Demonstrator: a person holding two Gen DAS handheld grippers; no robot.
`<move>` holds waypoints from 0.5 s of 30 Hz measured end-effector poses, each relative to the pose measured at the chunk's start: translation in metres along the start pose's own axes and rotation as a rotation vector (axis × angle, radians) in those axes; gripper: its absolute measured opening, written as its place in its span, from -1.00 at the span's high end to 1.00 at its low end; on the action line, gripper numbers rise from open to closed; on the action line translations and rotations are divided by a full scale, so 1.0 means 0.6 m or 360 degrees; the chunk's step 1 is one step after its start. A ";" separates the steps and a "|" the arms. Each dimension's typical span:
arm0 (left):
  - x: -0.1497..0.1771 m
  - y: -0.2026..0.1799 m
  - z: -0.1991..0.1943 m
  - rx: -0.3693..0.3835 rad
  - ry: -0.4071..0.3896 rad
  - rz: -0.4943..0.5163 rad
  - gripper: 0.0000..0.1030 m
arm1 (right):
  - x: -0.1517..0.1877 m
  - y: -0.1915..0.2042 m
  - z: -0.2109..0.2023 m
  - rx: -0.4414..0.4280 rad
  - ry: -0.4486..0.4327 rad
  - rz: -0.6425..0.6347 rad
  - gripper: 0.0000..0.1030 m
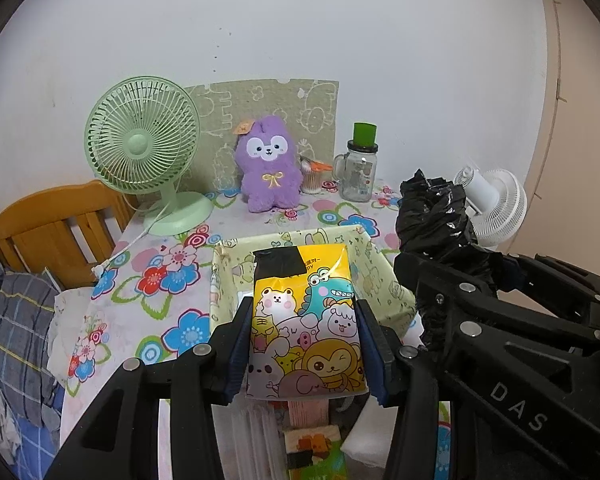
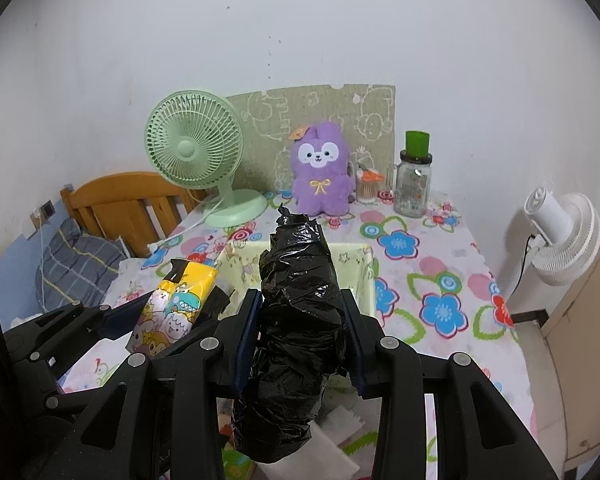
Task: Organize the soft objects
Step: 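Lift the yellow pack with the left tool while the right tool carries the black bundle over the box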
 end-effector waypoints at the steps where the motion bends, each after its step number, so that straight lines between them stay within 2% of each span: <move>1: -0.002 0.001 0.001 0.0000 -0.0001 -0.0002 0.03 | -0.003 0.000 0.002 0.0005 -0.0005 -0.0006 0.20; 15: -0.041 0.029 0.065 -0.0034 0.0033 -0.0054 0.01 | -0.037 -0.013 0.062 0.0021 0.0014 -0.0009 0.20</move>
Point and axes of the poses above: each gripper's, at about its wrist camera, not at the fingertips, and z roughly the way its jaws point, y to its left, x to its underside, the point moved 1 cm from there along z, roughly the way its jaws point, and after that the axes turned 2 degrees about -z, right-handed, at the moved point
